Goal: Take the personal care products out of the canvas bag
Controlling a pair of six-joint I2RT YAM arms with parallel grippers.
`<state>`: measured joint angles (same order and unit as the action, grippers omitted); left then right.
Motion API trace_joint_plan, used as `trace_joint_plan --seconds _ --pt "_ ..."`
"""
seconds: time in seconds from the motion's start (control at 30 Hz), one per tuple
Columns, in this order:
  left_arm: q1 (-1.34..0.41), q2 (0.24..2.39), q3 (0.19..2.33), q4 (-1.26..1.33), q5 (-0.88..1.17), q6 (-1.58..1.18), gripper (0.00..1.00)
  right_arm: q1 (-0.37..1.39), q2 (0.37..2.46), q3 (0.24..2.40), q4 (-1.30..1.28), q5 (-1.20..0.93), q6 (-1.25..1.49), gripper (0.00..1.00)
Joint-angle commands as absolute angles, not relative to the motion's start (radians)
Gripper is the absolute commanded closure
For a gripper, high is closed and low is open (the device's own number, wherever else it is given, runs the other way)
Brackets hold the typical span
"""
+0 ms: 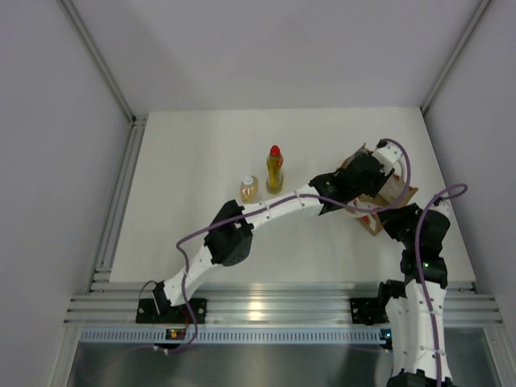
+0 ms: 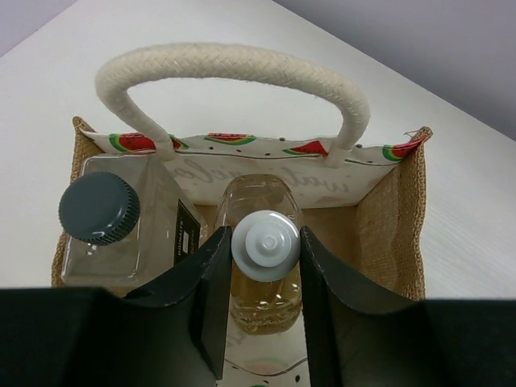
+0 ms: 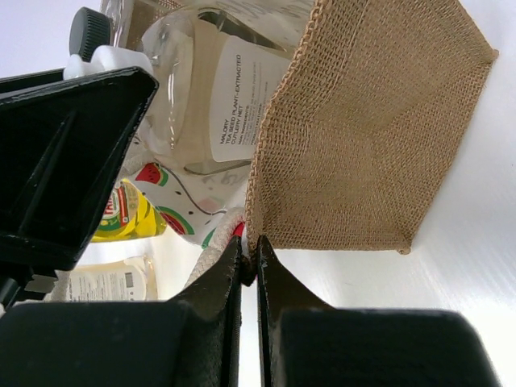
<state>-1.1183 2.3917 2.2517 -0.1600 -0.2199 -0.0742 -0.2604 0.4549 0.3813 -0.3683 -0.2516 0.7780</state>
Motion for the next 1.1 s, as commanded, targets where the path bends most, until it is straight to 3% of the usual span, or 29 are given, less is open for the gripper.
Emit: trace_joint_plan --seconds 0.0,0.6,1.07 --pt "-1.117 2.208 2.316 -0.041 -0.265 -0.077 1.00 -0.265 0.451 0.416 -0.333 -0.253 0.773 1.00" --pt "-1.115 2.034 2.327 -0.015 -0.423 -0.137 1.00 -0.265 0.457 0.416 -0.334 -0.244 0.773 1.00" --pt "-1.115 1.724 2.085 -0.015 -0.601 -0.115 1.00 -0.265 0.463 0.436 -0.336 -0.238 0.764 1.00"
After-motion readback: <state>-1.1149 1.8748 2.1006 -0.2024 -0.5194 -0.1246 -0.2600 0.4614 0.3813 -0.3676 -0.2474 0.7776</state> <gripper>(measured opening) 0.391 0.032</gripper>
